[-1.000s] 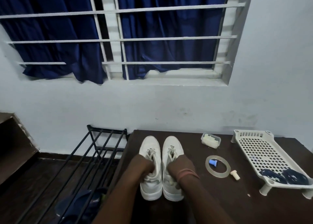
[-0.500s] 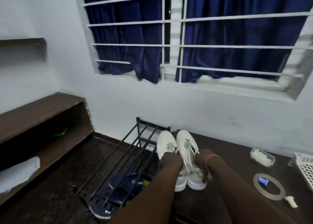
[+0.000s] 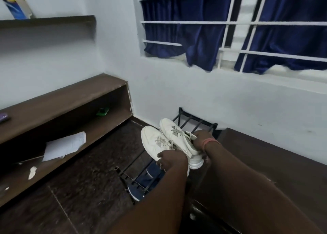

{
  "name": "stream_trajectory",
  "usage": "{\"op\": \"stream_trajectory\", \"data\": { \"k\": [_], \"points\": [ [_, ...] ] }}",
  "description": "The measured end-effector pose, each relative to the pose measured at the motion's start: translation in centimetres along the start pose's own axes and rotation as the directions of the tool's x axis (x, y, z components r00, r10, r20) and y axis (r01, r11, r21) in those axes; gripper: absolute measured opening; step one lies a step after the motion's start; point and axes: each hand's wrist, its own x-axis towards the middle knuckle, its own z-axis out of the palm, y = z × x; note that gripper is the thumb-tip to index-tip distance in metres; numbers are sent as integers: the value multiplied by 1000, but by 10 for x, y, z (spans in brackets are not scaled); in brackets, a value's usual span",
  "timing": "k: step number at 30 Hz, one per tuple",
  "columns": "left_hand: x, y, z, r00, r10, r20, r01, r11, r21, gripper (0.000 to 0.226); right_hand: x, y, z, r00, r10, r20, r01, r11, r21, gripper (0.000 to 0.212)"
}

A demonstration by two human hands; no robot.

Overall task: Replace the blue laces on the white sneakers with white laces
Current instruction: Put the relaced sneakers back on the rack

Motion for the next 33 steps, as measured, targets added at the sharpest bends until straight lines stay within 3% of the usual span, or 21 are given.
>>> {"op": "stream_trajectory", "data": {
  "k": [4, 6, 9, 13, 19, 33],
  "points": [
    [36, -16, 11, 998, 12, -64, -8, 998, 56, 68, 26, 2, 17, 998, -15, 55, 16, 999, -34, 26],
    [49, -23, 20, 999, -11, -36, 11, 1000, -10, 62, 36, 5, 27, 997, -16, 74, 20, 999, -44, 26],
    [58, -22, 24, 985, -73, -157, 75, 997, 6, 71, 45, 5, 36, 996, -35, 86, 41, 997, -69, 28],
    [63, -22, 28, 970, -113, -216, 109, 994, -32, 68, 60, 1, 45, 993, -42, 111, 50, 996, -70, 29],
    [71, -13, 35, 961, -158, -227, 156, 987, -28, 63, 68, -3, 46, 991, -84, 106, 99, 984, -147, 30],
    [68, -10, 32, 957, -168, -235, 164, 986, -38, 70, 71, -7, 48, 987, -79, 139, 97, 987, -125, 29]
  ]
}}
